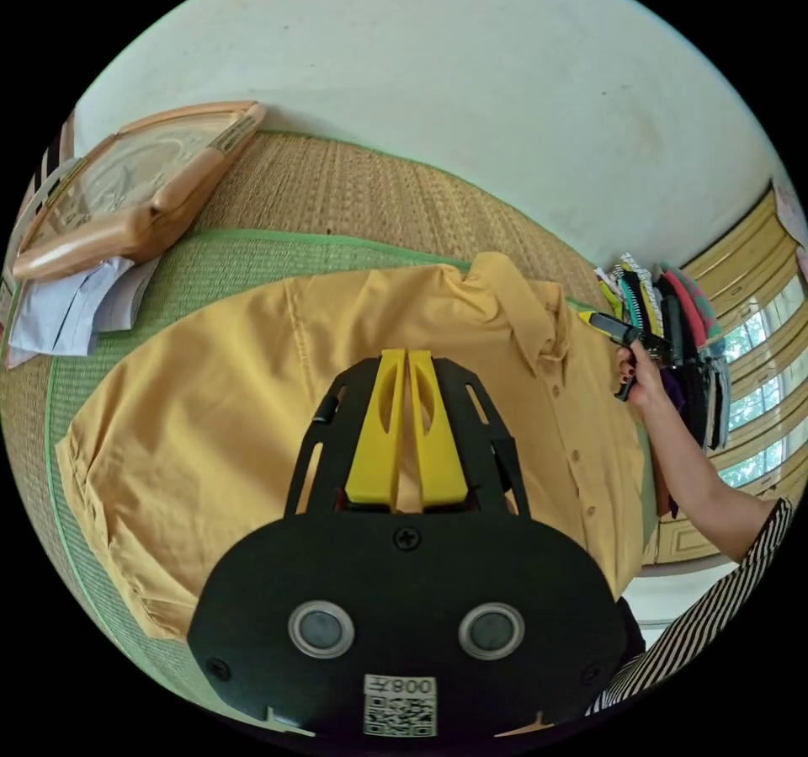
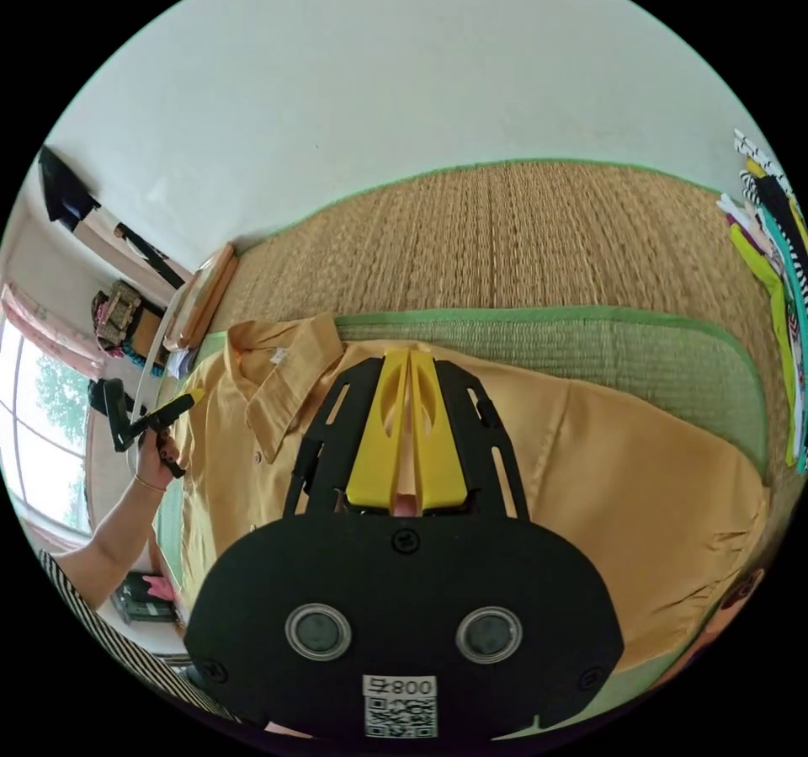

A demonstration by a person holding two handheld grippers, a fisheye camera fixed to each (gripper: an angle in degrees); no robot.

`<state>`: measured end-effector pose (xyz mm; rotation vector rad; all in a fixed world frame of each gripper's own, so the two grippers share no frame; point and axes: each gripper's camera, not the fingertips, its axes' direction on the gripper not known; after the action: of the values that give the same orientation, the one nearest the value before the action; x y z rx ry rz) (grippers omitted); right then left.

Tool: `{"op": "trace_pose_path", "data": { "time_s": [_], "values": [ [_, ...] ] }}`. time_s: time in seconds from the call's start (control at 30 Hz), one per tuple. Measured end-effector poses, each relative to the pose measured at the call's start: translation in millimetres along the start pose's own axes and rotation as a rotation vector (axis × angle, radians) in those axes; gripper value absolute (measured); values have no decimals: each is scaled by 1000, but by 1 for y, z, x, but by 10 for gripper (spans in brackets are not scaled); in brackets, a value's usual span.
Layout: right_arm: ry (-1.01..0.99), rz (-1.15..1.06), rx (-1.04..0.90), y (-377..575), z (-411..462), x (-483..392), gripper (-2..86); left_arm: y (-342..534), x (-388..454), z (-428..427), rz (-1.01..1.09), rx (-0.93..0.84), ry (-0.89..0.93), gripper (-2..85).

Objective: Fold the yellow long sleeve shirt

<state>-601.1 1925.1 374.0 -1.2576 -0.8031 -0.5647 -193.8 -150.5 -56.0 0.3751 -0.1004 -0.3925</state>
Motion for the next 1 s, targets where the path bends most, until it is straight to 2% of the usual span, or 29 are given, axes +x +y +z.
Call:
{"op": "trace_pose_path", "data": {
  "time_s": [0.13,0.2,0.3,0.37,0.53,0.7,0.77,1.0],
  "values": [
    [28,7,93,17,-47,17,1,1,4,2,24,19,-15,2],
    [68,80,79,26,-56,48,1,6,-9,9,-33,-4,-87,2],
    [132,174,-3,37,-45,85,1,21,-29,19,-49,-17,-77,2],
    [77,216,60,45,-52,98,1,32,-36,20,-80,5,-62,2],
    [107,223,65,41,-60,97,0,48,-29,28,-55,-22,-132,2],
    [148,195,66,42,-78,92,0,61,-16,35,-11,49,-69,3],
    [141,194,60,42,-80,96,1,62,-18,51,-28,-23,-170,2],
    [157,249,71,38,-103,102,1,87,-31,74,-54,-33,-189,1]
  ]
}}
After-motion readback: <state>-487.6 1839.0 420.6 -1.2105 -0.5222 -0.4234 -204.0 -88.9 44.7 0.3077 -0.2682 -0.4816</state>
